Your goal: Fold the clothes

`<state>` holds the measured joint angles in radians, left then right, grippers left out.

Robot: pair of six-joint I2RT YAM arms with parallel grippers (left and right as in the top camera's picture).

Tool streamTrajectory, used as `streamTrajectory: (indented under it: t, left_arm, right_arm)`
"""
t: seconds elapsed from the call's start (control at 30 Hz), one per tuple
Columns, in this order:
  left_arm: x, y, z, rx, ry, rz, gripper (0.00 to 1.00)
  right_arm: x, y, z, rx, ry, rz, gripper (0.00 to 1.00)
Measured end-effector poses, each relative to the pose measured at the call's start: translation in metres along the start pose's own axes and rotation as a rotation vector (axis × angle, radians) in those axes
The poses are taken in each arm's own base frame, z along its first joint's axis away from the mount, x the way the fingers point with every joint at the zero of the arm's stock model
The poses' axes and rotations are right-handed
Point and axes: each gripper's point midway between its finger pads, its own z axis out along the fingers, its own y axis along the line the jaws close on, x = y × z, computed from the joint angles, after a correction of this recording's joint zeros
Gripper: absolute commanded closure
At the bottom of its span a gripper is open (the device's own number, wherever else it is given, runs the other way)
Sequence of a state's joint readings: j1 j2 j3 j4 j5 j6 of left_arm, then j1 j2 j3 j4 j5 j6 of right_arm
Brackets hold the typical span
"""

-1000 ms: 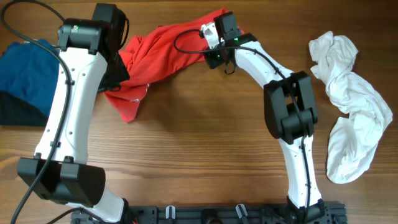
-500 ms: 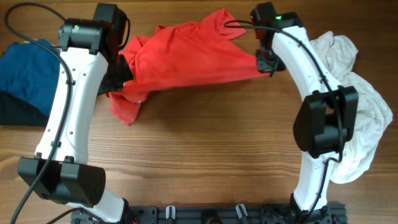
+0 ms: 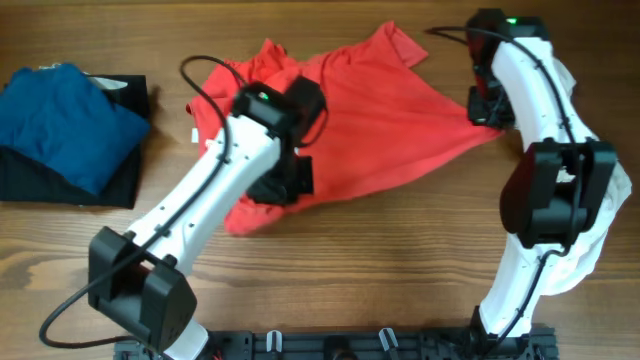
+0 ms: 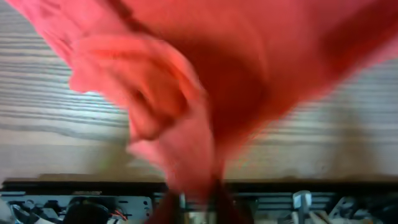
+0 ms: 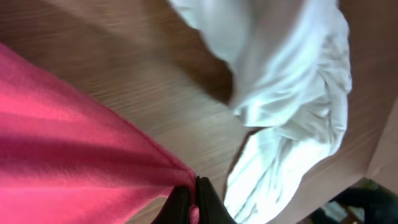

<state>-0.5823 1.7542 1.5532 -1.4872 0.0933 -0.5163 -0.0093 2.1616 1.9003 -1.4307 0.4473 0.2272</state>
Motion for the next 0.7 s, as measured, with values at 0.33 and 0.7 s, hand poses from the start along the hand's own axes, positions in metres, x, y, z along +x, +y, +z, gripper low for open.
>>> streamTrajectory:
  t: [0.33,0.7]
  left_arm:
    - [-0.013,0.035,-0.005,-0.13,-0.079,-0.099,0.32]
    - [-0.042,0.078,0.07,-0.146,-0.12,-0.077,0.5]
  right_arm:
    - [-0.001,-0.012,0.007,-0.011,0.014,0.036,0.96]
    - [-0.002,-0.007,0.007,-0.042,0.012,0.03,0.96]
